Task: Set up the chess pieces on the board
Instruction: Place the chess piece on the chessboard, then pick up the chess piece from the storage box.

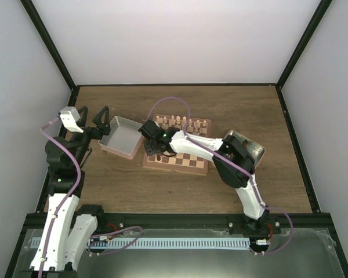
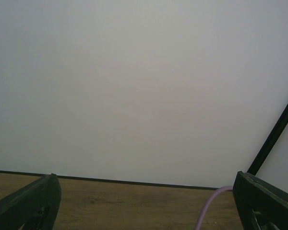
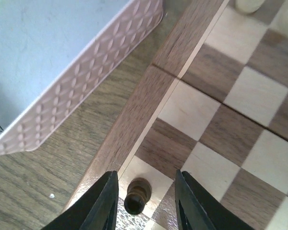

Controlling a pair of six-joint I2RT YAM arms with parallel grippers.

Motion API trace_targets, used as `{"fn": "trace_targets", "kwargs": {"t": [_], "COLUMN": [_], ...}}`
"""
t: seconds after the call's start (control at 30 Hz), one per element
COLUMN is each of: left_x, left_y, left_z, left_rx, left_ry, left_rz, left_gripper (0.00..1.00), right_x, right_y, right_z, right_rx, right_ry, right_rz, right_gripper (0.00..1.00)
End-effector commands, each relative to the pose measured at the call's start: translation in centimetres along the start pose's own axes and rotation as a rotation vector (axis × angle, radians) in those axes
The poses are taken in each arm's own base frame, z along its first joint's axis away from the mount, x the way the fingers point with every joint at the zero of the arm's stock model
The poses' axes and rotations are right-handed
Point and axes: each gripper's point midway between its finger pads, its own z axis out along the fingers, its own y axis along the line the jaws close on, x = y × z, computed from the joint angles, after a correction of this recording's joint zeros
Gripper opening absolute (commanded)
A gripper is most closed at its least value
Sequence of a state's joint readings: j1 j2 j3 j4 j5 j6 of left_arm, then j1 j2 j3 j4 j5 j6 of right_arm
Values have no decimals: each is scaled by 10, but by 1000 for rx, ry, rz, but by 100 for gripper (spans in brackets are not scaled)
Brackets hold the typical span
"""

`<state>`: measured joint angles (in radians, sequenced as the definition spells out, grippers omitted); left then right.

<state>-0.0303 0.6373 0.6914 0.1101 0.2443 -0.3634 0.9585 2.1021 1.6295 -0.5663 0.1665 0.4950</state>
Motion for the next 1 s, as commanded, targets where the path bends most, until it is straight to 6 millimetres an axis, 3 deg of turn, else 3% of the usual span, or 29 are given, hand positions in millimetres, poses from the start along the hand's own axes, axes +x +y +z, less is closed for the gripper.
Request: {"fn": "trace_targets", "kwargs": {"t": [0.0,0.1,0.2,0.4,0.7,0.83,0.97], "left_x": [-4,-4,-4,-4,-3,-2,-3], "left_y": [-5,-5,-5,-4,-5,-5,-6], "left_z": [-3,-4,-4,-4,-4,-4,-5], "left_rx": [26,26,24,19,28,29,28], "left_ry": [-16,-16,-16,-16,-14,-13,-17], "left_rz": [11,11,12,13,12,9,10], "left_gripper": [100,100,100,100,100,100,100], "right_x": [-48,-54,-51,-10,78,113,137], "right_y": [-12,-36,-74,-166,-272,-308,-330], "right_z": [-55,-80,-108,-151,-172,-166,-152], "right_rx": [3,19,71,232,507,555,536], "right_ry": [-183,-252,-326,-401,-345,-295,-246], "right_rz": [120,205,299,472,705,799,875], "right_gripper": [35,35,35,35,33,32,32]}}
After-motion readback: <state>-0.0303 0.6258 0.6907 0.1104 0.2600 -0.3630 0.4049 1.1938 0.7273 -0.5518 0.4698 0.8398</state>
